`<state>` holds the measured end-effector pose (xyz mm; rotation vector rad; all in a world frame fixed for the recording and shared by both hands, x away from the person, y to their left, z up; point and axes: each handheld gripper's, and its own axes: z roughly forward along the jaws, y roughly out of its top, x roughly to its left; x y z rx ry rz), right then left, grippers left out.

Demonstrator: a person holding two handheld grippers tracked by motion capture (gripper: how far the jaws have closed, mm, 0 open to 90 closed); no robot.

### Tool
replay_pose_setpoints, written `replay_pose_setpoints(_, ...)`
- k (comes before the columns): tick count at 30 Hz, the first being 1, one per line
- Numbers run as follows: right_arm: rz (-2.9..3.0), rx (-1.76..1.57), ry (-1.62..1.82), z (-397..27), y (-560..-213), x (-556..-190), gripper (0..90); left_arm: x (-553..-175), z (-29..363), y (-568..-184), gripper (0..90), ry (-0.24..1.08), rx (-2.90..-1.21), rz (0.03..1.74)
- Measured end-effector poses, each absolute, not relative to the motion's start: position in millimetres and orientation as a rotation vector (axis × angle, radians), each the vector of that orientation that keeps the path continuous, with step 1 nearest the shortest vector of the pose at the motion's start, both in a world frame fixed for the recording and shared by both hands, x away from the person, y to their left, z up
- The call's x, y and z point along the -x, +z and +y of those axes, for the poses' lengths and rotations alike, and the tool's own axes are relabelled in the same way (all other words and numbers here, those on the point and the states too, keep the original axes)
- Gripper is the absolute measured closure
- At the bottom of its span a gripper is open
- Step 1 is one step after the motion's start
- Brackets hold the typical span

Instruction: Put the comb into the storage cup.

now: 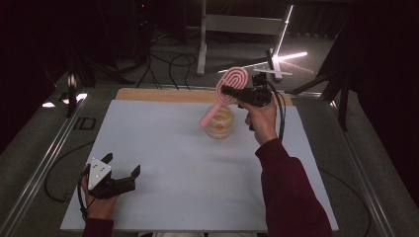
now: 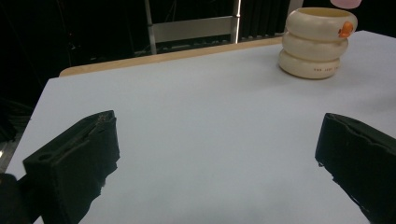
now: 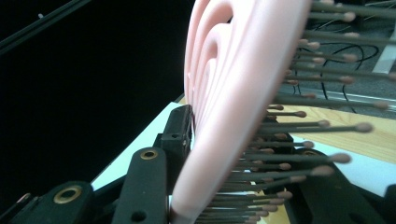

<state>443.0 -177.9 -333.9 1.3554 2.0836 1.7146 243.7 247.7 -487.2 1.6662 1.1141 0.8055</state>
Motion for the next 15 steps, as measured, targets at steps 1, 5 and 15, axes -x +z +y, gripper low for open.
replay_pose_setpoints(1,2.078,-1.360,1.714,-178.6,-333.8,-443.6,63.4,-243.7,247.9,-487.3,0.1,0.806,-1.666,1.115)
replay_pose_setpoints(5,2.060,-1.374,1.711,-182.2,-333.9,-445.6,63.4,-243.7,248.0,-487.5,0.5,0.808,-1.663,1.117)
replay_pose_setpoints(15,2.024,-1.393,1.681,-185.8,-334.1,-452.2,63.4,-244.5,247.5,-488.4,0.7,0.805,-1.668,1.115)
